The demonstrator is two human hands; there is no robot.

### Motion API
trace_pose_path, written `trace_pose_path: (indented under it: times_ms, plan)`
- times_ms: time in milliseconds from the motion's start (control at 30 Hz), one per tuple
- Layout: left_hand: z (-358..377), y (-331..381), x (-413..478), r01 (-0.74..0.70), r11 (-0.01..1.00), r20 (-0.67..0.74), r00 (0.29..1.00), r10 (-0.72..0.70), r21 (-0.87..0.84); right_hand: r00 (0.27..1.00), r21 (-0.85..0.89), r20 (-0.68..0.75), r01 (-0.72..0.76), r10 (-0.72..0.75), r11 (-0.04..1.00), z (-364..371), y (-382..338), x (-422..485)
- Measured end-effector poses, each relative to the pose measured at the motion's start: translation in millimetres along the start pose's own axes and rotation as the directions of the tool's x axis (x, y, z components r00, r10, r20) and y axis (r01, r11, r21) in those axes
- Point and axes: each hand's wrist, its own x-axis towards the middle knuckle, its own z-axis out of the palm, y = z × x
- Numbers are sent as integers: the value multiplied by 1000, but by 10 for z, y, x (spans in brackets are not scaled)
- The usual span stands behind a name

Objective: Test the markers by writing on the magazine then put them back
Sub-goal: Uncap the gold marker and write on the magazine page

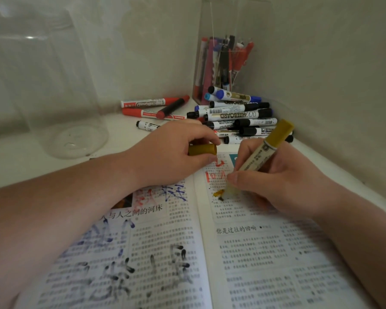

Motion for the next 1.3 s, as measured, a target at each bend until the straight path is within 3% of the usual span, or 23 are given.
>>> trace_pose_path:
  times_ms: [200, 367, 567, 800, 900, 1033, 1100, 1300]
  plan:
    - [-3, 7, 1, 0, 1000, -3, 1000, 0, 2, 999, 13, 18, 36, -36, 999, -25, 42, 22]
    - [-6, 12, -2, 1, 1000, 2, 1000, -1, -3, 990, 34, 130, 42, -46, 999, -34, 43, -7]
    - [-13, 21, -6, -7, 1000, -19, 1000, 7, 12, 998, 14, -12, 58, -57, 998, -55, 86, 26]
    - [-6, 79, -34, 30, 979, -92, 994, -50, -204, 999, -47, 21, 47, -46, 998, -81, 98, 36]
    - [-10, 102, -46, 33, 973, -61, 997, -48, -227, 996, 45, -42, 85, -83, 995, -99, 132, 45]
    - [-22, 120, -54, 52, 974, -31, 998, -60, -221, 985, 329, -129, 149, -112, 933, -217, 120, 120]
    - [-26, 112, -52, 78, 960, -23, 996, -88, -268, 979, 365, -154, 183, -135, 913, -326, -14, 194]
    - [-39, 91, -25, 118, 946, 3, 992, -123, -302, 979, 173, -67, 202, -193, 964, -564, -459, 521]
